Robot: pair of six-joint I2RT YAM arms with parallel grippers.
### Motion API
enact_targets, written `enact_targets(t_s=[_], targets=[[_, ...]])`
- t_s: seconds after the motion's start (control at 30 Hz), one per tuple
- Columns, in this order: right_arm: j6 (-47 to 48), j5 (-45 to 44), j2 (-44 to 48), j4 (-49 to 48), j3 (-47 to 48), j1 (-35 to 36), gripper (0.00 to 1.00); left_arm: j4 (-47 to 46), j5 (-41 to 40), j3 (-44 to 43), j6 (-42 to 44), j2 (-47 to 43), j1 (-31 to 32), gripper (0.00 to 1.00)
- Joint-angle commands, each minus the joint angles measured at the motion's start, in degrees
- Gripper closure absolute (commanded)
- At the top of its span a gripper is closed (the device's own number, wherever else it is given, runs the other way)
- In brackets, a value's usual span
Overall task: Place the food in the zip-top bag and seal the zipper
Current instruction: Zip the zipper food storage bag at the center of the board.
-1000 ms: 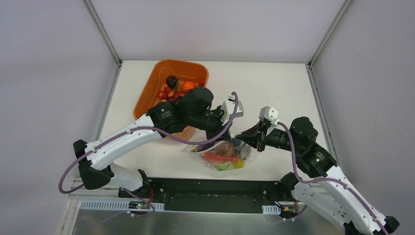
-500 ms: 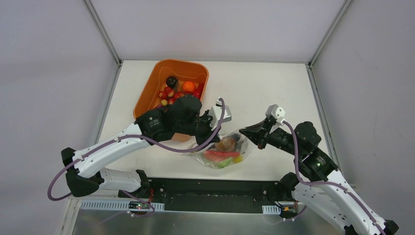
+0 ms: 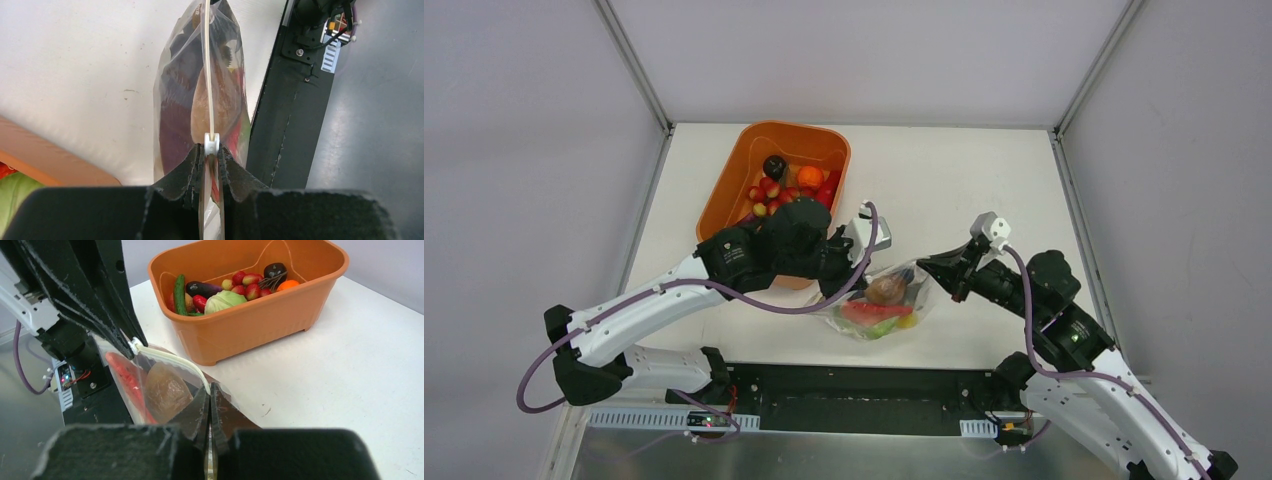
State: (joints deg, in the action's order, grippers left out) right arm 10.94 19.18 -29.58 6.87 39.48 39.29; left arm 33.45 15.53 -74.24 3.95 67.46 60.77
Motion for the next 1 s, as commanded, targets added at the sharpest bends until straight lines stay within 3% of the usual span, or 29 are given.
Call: enact_targets(t_s=[0.0,0.03,0.07,0.1,0.17,0.27,0.47,0.67,0.9,0.97], targets=[[4.0,4.6,-0.1,0.1,3.1,-0.4,0.96,1.7,2.1,-5.3,1.9,1.0,0.2,1.0],[4.8,5.9,-0.6,1.2,4.0,-0.4,0.89,1.7,2.7,-6.4,2.3,2.0,0.2,1.0],[5.4,6.6,-1.2,3.0,5.1,-0.4,0.68,1.9,3.5,-7.6,2.7,2.9,0.2,1.0],[6.1,7.3,-2.0,4.3,6.7,-0.4,0.54,2.3,4.3,-8.8,3.3,4.0,0.2,1.0],[8.0,7.6,-3.5,6.6,9.0,-0.4,0.42,3.5,5.6,-11.5,4.2,6.3,0.2,1.0],[11.2,7.5,-5.7,10.4,11.9,-0.4,0.35,5.4,7.8,-15.4,5.3,9.5,0.1,1.0],[18.2,15.9,-8.8,17.8,14.3,-0.4,0.33,6.9,10.9,-17.9,6.2,12.7,0.1,1.0],[20.6,19.4,-9.5,19.2,12.9,-0.4,0.36,5.9,12.5,-17.4,5.7,13.4,0.2,1.0],[20.7,18.6,-10.4,18.2,12.2,-0.4,0.54,5.0,12.8,-15.8,5.0,12.9,0.1,1.0],[20.1,18.5,-10.1,16.9,11.7,-0.4,0.65,4.6,12.8,-15.4,4.9,12.8,0.1,1.0]])
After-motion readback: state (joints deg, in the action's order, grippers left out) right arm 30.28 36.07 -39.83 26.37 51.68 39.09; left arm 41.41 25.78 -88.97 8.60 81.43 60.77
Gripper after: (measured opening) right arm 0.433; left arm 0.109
